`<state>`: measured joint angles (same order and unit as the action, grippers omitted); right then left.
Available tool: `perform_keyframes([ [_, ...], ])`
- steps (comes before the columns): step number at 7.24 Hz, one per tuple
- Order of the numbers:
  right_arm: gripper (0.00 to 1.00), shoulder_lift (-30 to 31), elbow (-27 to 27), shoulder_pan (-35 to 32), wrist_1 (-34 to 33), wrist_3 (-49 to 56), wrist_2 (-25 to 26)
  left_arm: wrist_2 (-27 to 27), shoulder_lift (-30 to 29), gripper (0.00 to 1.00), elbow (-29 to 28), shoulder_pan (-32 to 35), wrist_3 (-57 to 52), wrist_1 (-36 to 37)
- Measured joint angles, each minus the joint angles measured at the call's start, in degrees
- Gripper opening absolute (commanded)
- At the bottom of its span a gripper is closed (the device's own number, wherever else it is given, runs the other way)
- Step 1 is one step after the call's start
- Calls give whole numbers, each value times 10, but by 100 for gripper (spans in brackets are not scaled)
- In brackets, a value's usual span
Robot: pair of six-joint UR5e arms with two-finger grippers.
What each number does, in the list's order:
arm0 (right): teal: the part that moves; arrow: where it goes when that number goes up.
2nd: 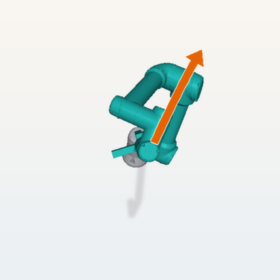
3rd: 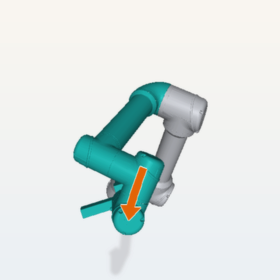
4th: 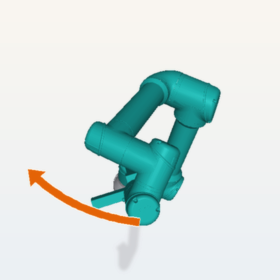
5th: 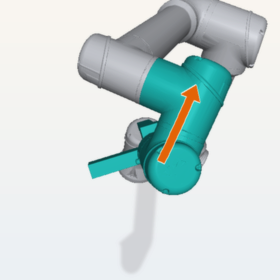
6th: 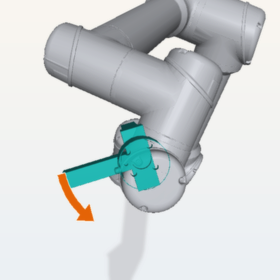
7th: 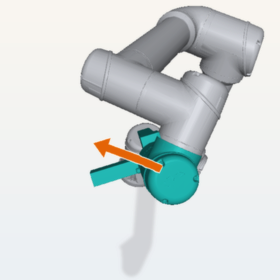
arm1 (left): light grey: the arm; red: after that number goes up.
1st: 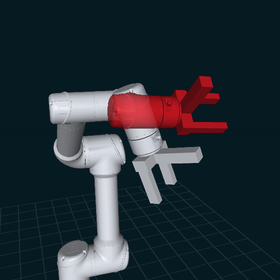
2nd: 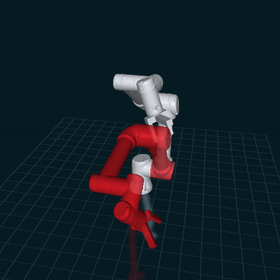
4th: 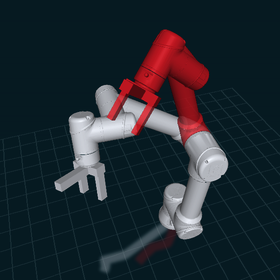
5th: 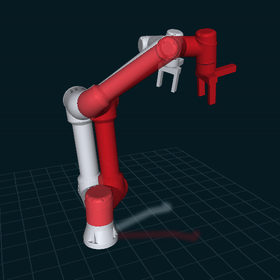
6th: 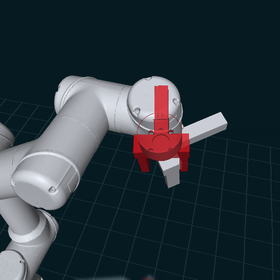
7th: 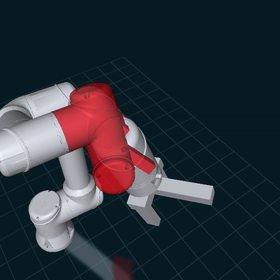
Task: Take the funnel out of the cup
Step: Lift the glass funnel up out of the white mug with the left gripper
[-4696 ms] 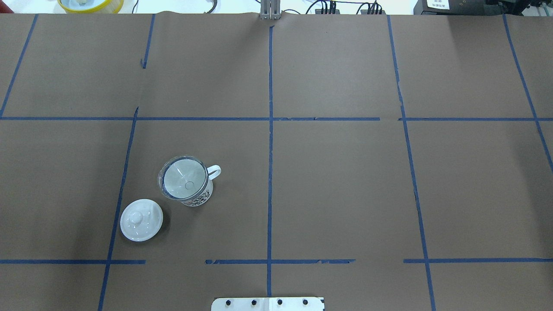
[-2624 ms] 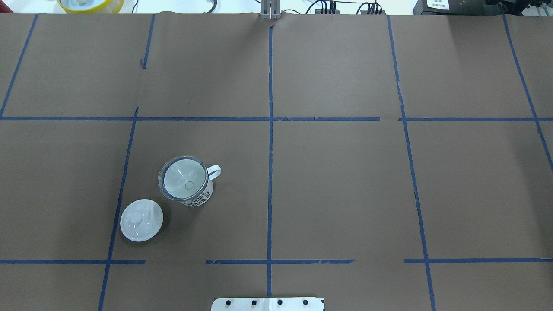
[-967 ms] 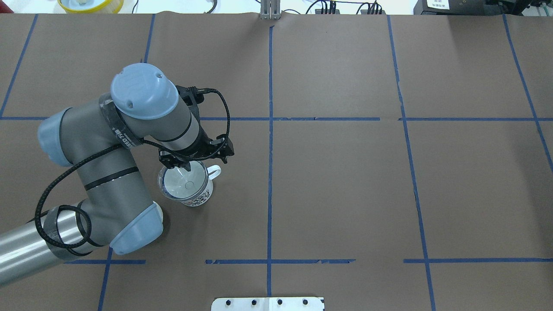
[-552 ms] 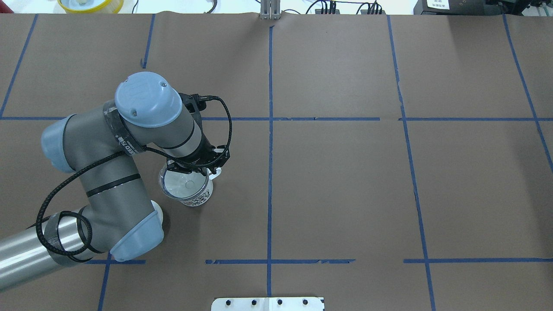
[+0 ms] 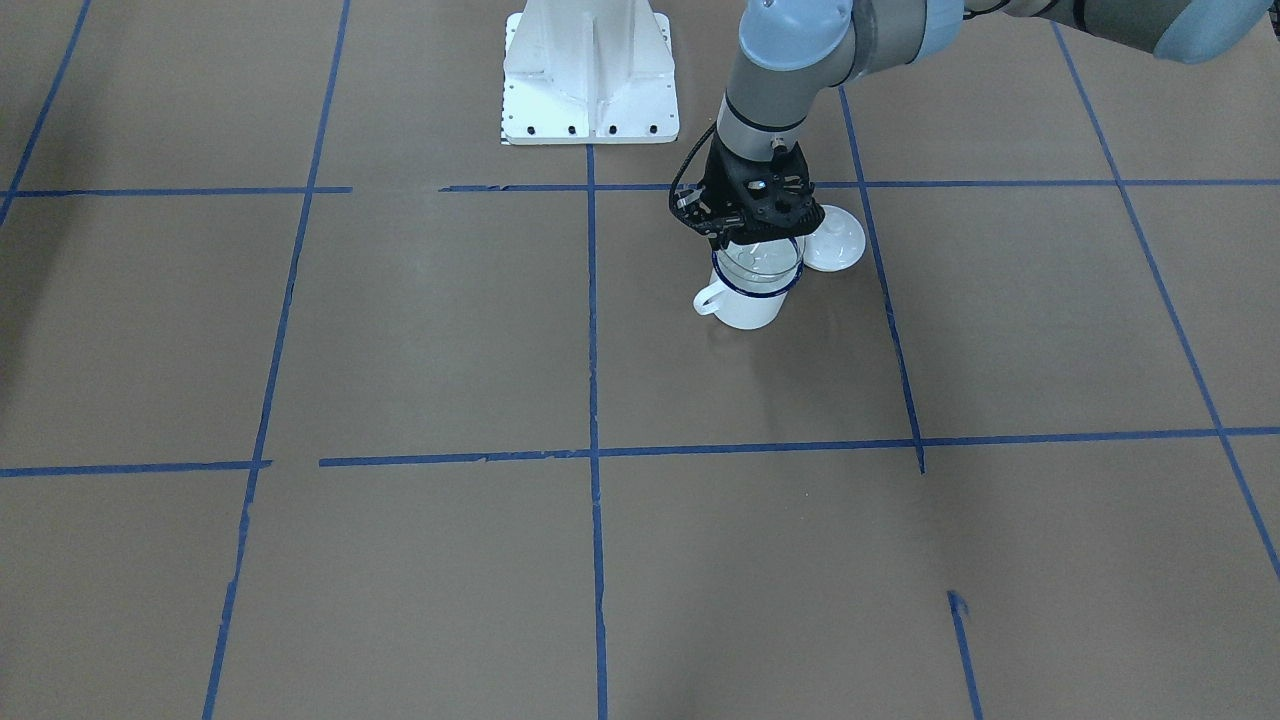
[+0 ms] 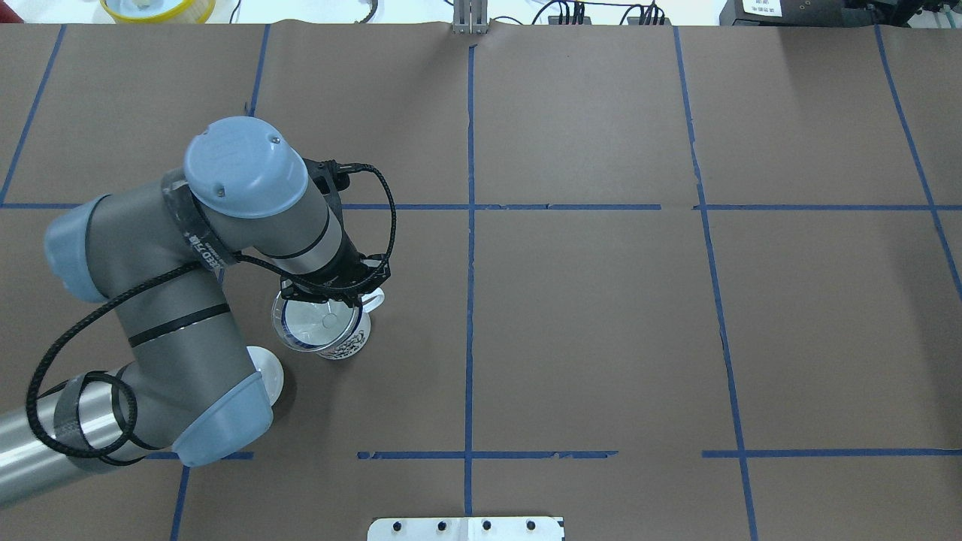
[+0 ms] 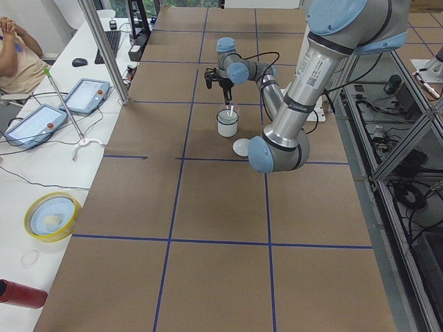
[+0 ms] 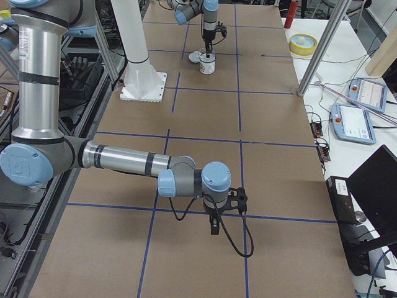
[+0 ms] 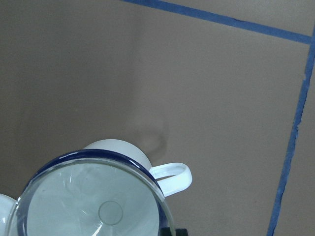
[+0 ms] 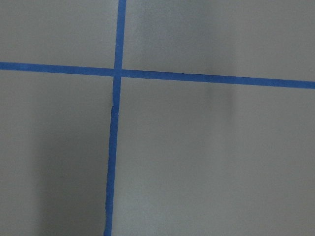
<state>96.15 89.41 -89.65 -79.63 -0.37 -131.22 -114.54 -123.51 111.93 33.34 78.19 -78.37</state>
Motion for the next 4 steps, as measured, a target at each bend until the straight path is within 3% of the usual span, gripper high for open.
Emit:
perform_keyframes([
  [2,100,0,0,0,0,0,0,2,-13,0,76,18,9,76],
  [4,100,0,0,0,0,0,0,71,-27,0,90,51,103,59],
])
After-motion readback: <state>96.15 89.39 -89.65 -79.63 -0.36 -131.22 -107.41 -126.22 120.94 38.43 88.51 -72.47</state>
